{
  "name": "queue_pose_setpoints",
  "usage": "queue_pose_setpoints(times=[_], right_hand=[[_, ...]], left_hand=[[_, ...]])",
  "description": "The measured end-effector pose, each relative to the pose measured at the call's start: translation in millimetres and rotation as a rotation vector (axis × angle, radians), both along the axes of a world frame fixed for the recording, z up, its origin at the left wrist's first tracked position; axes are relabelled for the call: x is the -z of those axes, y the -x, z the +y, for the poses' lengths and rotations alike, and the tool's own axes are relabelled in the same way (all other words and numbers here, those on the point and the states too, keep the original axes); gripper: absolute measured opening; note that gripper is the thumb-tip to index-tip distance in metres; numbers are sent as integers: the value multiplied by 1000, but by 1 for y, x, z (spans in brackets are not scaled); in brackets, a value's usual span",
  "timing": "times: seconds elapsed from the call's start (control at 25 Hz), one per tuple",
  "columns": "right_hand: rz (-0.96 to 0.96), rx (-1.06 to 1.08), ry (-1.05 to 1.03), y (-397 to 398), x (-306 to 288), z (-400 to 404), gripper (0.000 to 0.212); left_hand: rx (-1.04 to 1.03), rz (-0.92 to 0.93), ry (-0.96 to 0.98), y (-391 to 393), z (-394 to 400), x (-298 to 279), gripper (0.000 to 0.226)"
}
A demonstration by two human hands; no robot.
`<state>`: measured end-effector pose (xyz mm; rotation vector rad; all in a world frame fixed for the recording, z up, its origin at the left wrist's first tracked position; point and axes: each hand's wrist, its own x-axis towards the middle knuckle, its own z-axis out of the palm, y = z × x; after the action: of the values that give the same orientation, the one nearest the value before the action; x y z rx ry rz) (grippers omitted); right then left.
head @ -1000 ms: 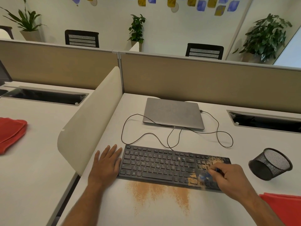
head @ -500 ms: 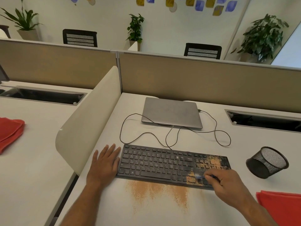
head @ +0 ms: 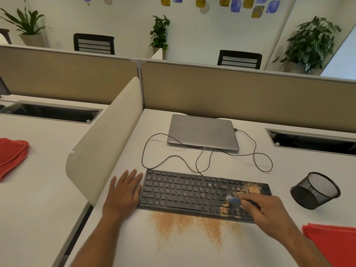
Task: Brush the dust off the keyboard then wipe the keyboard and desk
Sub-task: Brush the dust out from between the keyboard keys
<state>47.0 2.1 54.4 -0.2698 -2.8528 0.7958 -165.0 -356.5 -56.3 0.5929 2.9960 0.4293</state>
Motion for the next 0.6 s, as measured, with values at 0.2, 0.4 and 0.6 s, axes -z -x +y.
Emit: queue_pose_setpoints(times=[0.2,0.4,0.6], right_hand=[[-91,-73,-33,4,4,-1,36],[34,-28,2,10,1,-6,20],[-110,-196,-1,5,4,-10,24]], left_hand=[[-2,5,2,0,0,1,76],[-4,7,2,0,-1,2,76],[-3,2,11,0,0,2,76]])
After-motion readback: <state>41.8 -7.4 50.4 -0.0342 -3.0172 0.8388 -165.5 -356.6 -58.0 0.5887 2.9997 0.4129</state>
